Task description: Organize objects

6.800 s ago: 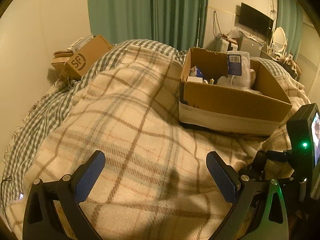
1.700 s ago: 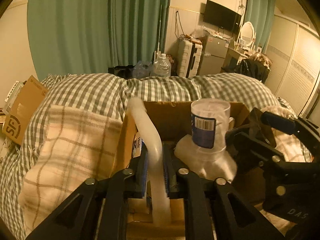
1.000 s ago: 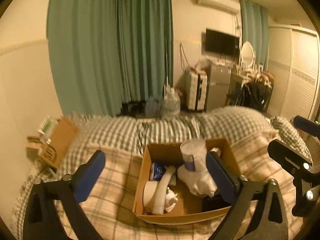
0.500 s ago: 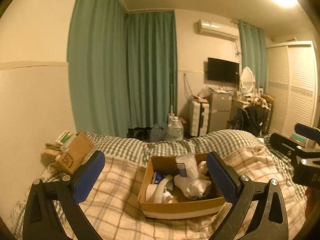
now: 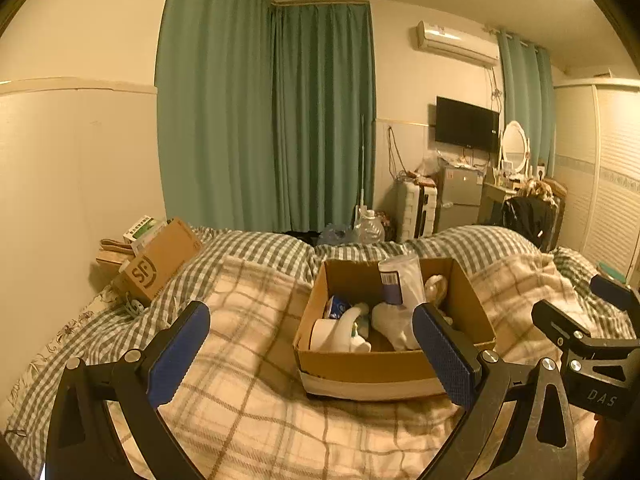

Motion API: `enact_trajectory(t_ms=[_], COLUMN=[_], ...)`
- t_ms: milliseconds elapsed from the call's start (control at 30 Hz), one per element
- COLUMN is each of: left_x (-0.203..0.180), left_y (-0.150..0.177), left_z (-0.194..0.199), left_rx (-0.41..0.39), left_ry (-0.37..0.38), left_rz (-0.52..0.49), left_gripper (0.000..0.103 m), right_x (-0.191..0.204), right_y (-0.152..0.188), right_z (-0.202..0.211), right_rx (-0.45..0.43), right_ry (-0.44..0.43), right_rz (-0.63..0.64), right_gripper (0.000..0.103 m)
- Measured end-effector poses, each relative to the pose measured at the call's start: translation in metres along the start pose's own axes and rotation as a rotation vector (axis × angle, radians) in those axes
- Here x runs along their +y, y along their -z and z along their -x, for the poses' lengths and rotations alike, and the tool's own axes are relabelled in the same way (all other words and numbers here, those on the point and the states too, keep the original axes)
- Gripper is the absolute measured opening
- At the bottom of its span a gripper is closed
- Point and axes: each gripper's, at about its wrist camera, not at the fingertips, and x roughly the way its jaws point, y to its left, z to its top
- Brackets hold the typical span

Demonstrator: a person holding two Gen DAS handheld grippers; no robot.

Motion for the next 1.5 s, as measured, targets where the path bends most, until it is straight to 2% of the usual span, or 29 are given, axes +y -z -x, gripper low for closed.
enact_trajectory(t_ms=[1500], left_x=[-0.0072], left_y=[0.0064], left_z=[0.003], left_rx=[0.009], left_ry=[-0.003], left_rz=[-0.01], left_gripper=[0.103], right_x=[0.0001], right_y=[0.0068], right_z=[-0.0086], right_rx=[0.023], right_ry=[0.012], right_rz=[0.002], right_gripper=[0.103])
